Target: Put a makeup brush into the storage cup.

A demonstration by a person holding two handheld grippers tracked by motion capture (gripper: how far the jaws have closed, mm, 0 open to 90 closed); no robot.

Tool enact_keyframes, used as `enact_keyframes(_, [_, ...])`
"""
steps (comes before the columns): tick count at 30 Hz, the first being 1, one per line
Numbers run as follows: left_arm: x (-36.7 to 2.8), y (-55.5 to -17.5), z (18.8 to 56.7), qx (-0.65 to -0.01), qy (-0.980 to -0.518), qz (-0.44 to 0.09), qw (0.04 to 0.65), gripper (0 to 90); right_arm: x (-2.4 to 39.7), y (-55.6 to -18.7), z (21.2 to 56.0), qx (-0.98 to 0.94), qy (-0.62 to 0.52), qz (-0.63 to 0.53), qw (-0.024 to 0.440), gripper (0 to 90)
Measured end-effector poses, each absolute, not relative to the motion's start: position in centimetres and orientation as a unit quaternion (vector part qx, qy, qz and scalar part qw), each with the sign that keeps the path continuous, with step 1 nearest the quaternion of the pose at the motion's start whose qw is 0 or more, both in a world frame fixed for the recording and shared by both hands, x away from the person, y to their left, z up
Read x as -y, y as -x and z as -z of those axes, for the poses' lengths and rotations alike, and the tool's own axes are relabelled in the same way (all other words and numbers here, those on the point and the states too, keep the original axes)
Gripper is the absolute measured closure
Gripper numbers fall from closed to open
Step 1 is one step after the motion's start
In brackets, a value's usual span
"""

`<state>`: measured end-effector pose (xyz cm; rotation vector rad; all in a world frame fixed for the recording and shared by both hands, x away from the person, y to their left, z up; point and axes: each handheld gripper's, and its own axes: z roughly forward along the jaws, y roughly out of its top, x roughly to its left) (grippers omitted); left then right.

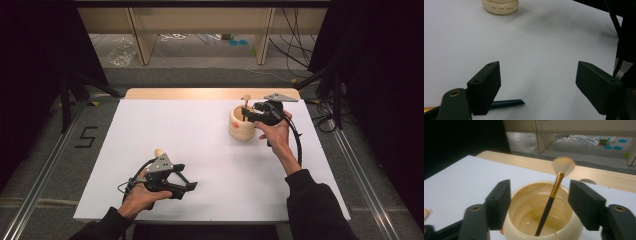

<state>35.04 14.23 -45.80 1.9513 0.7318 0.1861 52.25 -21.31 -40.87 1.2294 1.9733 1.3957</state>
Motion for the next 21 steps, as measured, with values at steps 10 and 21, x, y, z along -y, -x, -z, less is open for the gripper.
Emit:
enact_keyframes(10, [-14.5, -35.4, 45.7, -0.301, -0.804, -0.085, 0.506, 20.1, 21.1, -49.8, 39.9, -0.708, -0.436, -0.511, 0.215, 23.6])
enact_keyframes(21, [-14.8, -35.4, 45.5, -0.315, -0.793, -0.090, 0.514, 20.1, 20.4, -46.7, 39.5, -0.717, -0.419, -0.515, 0.211, 23.3])
